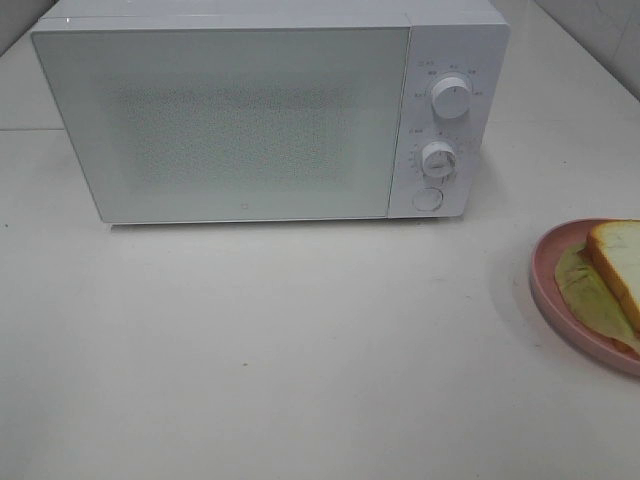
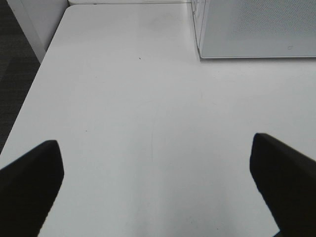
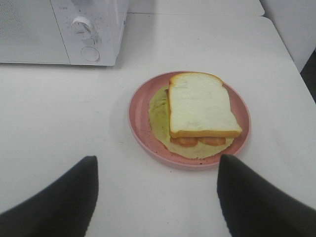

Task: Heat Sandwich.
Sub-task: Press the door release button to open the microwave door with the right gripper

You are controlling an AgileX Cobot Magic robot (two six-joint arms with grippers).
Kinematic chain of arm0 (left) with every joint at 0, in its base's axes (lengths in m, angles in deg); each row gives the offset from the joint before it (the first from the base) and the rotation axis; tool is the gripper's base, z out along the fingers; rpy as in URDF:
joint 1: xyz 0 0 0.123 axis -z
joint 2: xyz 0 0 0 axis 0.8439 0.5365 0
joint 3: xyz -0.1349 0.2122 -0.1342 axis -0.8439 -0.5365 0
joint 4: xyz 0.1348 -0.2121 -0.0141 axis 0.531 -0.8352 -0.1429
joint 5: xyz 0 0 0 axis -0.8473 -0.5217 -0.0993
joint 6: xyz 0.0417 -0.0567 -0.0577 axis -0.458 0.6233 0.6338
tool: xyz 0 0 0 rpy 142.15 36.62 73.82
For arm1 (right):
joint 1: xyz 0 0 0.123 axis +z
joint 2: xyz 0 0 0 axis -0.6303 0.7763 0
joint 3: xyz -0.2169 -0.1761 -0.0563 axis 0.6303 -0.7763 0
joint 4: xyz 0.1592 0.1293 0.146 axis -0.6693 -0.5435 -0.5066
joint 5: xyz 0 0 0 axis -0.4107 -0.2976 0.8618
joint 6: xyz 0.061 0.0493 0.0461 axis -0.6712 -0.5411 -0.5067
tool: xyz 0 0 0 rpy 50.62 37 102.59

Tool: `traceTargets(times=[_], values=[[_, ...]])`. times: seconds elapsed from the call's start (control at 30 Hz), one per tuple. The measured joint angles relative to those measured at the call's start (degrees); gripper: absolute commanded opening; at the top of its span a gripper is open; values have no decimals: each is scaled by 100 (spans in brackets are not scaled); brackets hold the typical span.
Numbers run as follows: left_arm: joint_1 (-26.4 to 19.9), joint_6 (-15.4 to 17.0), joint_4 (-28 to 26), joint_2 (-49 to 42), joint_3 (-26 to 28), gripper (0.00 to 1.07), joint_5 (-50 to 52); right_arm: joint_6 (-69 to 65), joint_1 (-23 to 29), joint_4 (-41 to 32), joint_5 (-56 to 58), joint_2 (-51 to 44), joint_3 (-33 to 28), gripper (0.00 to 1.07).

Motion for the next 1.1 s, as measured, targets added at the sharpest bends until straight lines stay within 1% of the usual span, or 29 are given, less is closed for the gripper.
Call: traceTargets(times=[0.47, 0.5, 0.53, 0.63, 0.67, 0.7, 0.87, 0.97, 1.0, 1.1], values=[[0, 0, 0, 0, 0, 98, 0, 0, 0, 0, 0, 0, 0, 68], [0, 0, 0, 0, 0, 98, 0, 0, 0, 0, 0, 0, 0, 71], [0, 0, 0, 0, 0, 98, 0, 0, 0, 0, 0, 0, 0, 71], [0, 0, 0, 0, 0, 98, 0, 0, 0, 0, 0, 0, 0, 79], [0, 0, 0, 0, 0, 98, 0, 0, 0, 0, 0, 0, 0, 83], [0, 0, 0, 0, 0, 98, 0, 0, 0, 0, 0, 0, 0, 85], [0, 0, 0, 0, 0, 98, 0, 0, 0, 0, -80, 132, 103, 85], [0, 0, 0, 0, 0, 98, 0, 0, 0, 0, -338, 424, 183, 84], [0, 0, 0, 0, 0, 98, 0, 0, 0, 0, -561, 653, 201, 83], [0, 0, 0, 0, 0, 98, 0, 0, 0, 0, -751, 877, 206, 82]])
